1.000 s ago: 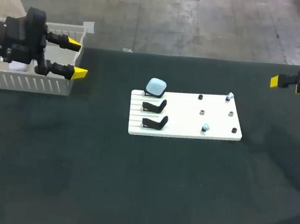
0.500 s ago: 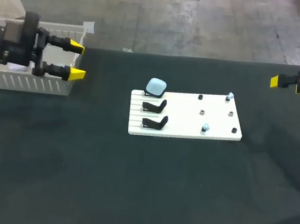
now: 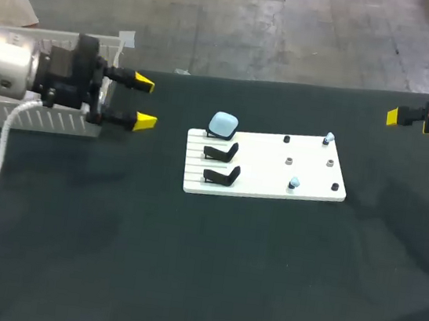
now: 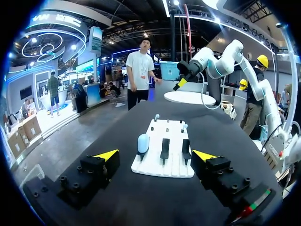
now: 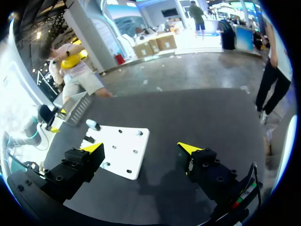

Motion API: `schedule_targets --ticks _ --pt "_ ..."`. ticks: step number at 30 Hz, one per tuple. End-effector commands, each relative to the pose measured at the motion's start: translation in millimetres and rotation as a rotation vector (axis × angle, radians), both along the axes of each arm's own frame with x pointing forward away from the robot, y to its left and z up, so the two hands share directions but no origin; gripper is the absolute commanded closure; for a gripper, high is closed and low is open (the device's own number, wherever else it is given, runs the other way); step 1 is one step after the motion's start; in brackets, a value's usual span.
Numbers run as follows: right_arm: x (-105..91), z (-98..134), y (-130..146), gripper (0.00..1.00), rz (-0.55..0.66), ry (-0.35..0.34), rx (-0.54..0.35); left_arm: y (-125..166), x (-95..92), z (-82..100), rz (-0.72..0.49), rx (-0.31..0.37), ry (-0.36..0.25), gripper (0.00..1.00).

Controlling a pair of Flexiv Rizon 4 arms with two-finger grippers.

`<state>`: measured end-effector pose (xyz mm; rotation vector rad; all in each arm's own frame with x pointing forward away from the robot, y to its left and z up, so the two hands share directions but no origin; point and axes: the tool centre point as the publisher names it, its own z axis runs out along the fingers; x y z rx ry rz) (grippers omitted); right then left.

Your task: Pick up each earbud case from the left stands, insert the matching earbuds, close the lid, and place the case in the box.

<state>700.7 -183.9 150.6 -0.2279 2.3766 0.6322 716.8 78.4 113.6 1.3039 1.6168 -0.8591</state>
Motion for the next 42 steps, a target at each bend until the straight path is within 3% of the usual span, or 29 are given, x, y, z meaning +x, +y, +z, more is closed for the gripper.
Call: schedule_targets --ticks 1,18,20,42 --pt "-0.1 -1 -1 0.00 0.002 -0.001 0.002 -22 20.5 -17.3 -0.030 0.006 0.006 0.00" --pt "-0.1 -1 -1 0.00 0.002 -0.001 0.002 -57 35.3 -40.3 0.008 0.043 0.037 0.00" --pt "-0.1 -1 -1 0.00 0.002 -0.001 0.002 -61 36.8 -44.4 0.009 0.050 0.064 0.00" --pt "-0.1 -1 -1 0.00 0.002 -0.001 0.002 -66 42.0 -49.7 0.014 0.068 0.060 0.00"
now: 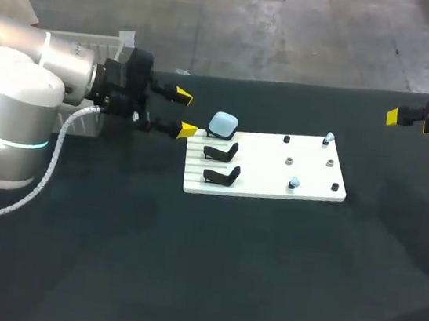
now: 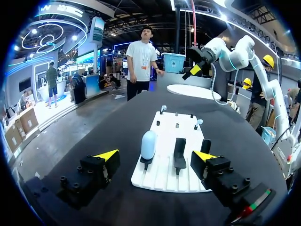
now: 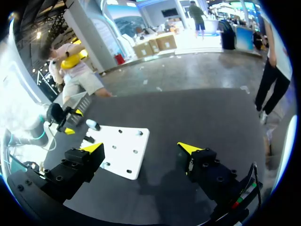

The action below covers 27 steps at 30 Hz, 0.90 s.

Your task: Pick up each earbud case from the left stands, insert the matching earbuds, close the lid, and place the case in the box.

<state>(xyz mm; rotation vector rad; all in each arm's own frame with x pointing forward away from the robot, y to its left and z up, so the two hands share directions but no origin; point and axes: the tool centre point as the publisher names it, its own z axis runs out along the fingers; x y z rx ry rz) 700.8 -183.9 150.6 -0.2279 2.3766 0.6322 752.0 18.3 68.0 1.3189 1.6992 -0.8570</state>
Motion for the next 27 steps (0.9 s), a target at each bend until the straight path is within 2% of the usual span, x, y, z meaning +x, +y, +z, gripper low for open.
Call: schedule_targets --ticks 1,14,27 --pt "-0.1 -1 -1 0.00 0.002 -0.001 0.002 -7 8.4 -5.7 0.004 0.017 -0.003 0.00" --pt "-0.1 -1 -1 0.00 0.002 -0.001 0.002 -26 29.0 -19.5 -0.027 0.020 -0.004 0.00" --pt "-0.1 -1 -1 0.00 0.002 -0.001 0.002 -42 31.0 -31.0 -0.056 0.011 0.022 0.00"
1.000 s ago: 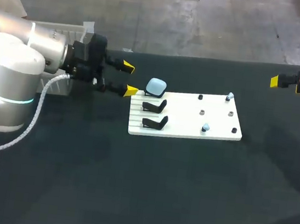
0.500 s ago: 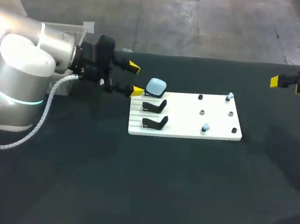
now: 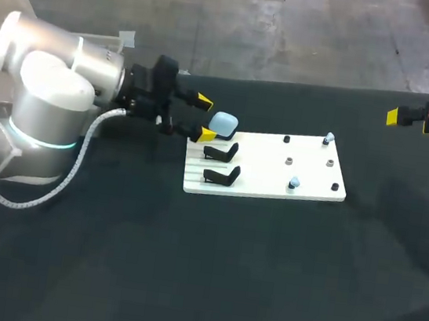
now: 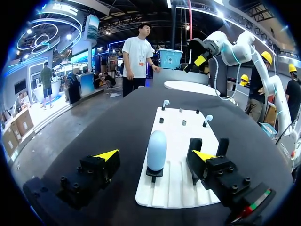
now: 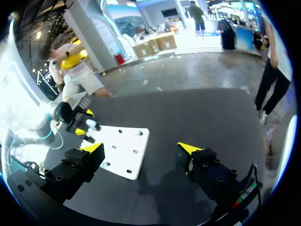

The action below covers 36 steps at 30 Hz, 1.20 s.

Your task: Pick up each earbud case from the left stands, insert the matching earbuds, close the lid, and place the case in the box.

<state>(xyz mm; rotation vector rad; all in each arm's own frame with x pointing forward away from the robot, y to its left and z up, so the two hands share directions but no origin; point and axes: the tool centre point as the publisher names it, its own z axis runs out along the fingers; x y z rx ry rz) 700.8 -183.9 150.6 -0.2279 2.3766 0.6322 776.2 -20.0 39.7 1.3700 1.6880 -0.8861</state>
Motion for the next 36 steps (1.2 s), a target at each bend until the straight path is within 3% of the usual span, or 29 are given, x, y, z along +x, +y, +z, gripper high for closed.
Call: schedule_targets --ticks 1,22,28,36 --pt "-0.1 -1 -1 0.00 0.002 -0.001 0.002 -5 7.1 -3.0 -0.008 -0.002 0.012 0.00" --pt "-0.1 -1 -1 0.00 0.002 -0.001 0.002 -18 6.1 -13.8 -0.036 -0.039 0.043 0.25" --pt "-0.1 -1 -1 0.00 0.002 -0.001 0.002 -19 6.5 -16.6 -0.039 -0.045 0.051 0.28" --pt "-0.1 -1 -1 0.00 0.002 -0.001 0.002 -21 5.5 -17.6 -0.045 -0.054 0.055 0.42"
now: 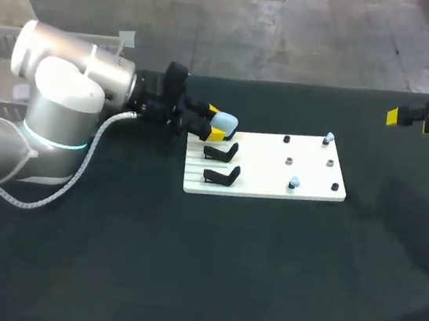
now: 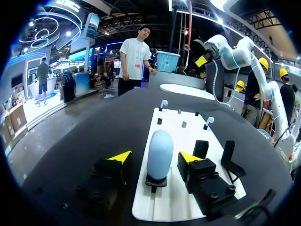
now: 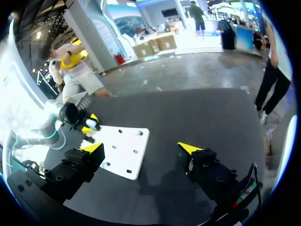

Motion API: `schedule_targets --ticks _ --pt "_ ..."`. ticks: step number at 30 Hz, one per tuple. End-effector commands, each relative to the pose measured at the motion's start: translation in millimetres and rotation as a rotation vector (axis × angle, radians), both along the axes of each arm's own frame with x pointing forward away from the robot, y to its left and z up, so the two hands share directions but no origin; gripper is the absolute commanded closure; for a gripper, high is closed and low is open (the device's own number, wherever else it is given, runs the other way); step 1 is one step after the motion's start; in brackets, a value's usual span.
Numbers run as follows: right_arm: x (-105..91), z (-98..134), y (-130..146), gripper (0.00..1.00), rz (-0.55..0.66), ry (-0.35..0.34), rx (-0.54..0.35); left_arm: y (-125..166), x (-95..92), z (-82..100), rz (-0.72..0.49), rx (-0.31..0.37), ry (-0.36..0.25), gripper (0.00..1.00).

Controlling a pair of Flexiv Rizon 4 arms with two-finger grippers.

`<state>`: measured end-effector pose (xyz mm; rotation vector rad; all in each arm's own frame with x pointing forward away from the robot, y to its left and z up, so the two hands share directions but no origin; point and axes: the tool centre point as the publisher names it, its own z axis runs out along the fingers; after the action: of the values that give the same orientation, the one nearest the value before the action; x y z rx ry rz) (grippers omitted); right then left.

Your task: Pick up each earbud case from the left stands, insert the matching earbuds, close the lid, and place the case in the box.

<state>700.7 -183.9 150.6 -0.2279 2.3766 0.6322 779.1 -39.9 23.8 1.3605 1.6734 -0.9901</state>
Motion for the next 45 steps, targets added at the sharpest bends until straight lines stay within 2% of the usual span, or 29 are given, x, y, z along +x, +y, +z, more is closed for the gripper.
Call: schedule_targets --ticks 1,3,8,25,37,41,43,44,45 --pt "-0.1 -0.6 -0.5 0.00 0.002 -0.001 0.002 -1.1 2.4 -1.7 -0.007 -0.005 0.000 0.44" --pt "-0.1 -0.6 -0.5 0.00 0.002 -0.001 0.002 -1.7 1.9 -1.6 -0.008 -0.007 0.001 0.43" --pt "-0.1 -0.6 -0.5 0.00 0.002 -0.001 0.002 -2.4 0.5 -2.5 -0.013 -0.013 0.004 0.50" --pt "-0.1 -0.6 -0.5 0.00 0.002 -0.001 0.002 -2.5 -0.7 -3.2 -0.021 -0.018 0.004 0.55" --pt "-0.1 -0.6 -0.5 0.00 0.002 -0.001 0.002 -2.3 0.3 -3.7 -0.025 -0.021 0.006 0.65" --pt "-0.1 -0.6 -0.5 0.00 0.002 -0.001 0.002 -2.6 0.4 -3.7 -0.031 -0.020 0.007 0.72" --pt "-0.1 -0.6 -0.5 0.00 0.002 -0.001 0.002 -2.6 0.4 -3.8 -0.031 -0.021 0.008 0.82" --pt "-0.1 -0.6 -0.5 0.00 0.002 -0.001 0.002 -2.6 0.4 -3.8 -0.031 -0.020 0.008 0.93" --pt "-0.1 -0.6 -0.5 0.00 0.002 -0.001 0.002 -2.6 0.4 -3.8 -0.030 -0.020 0.008 0.99"
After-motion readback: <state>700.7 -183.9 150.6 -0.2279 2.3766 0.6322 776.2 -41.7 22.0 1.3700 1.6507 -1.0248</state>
